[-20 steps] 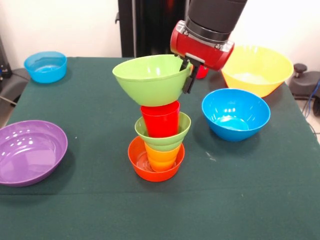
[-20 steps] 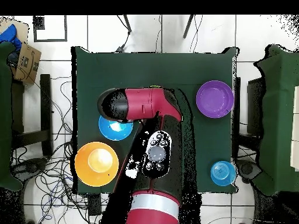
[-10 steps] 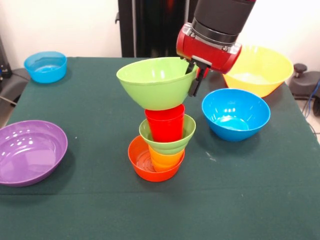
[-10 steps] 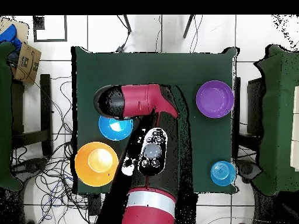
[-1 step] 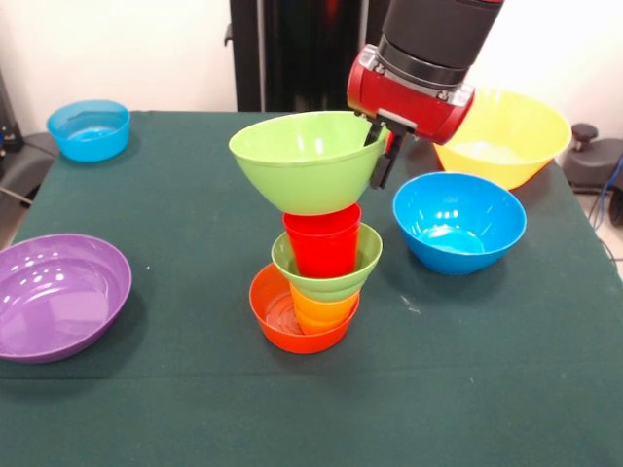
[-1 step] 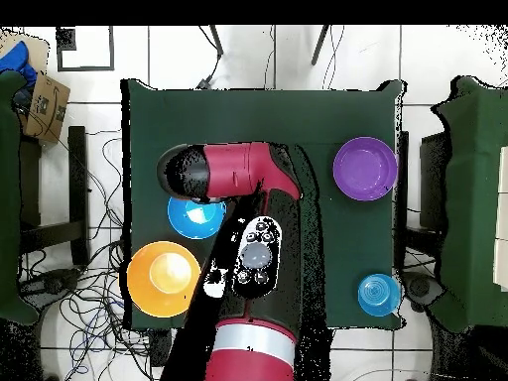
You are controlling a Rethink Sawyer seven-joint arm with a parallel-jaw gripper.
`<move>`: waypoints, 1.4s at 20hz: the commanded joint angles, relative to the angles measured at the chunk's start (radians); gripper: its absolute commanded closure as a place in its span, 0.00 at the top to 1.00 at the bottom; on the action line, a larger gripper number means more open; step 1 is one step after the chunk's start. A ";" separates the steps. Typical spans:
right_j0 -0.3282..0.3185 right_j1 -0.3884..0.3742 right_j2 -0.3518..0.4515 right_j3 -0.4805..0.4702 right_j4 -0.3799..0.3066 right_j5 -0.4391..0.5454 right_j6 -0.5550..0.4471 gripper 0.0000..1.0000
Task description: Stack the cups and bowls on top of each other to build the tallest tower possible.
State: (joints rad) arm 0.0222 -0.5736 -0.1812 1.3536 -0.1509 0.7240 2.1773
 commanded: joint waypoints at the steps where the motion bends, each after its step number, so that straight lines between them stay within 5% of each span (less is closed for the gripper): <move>1: 0.020 0.027 0.070 0.004 0.010 0.069 0.058 0.00; 14: 0.027 0.051 0.039 -0.068 -0.027 0.238 0.003 0.00; 23: 0.013 0.048 0.038 -0.074 -0.044 0.265 -0.019 0.00; 28: 0.004 0.036 0.045 -0.046 -0.041 0.204 -0.012 0.00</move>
State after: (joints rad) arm 0.0325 -0.5456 -0.1898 1.3187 -0.1509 0.8989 2.1773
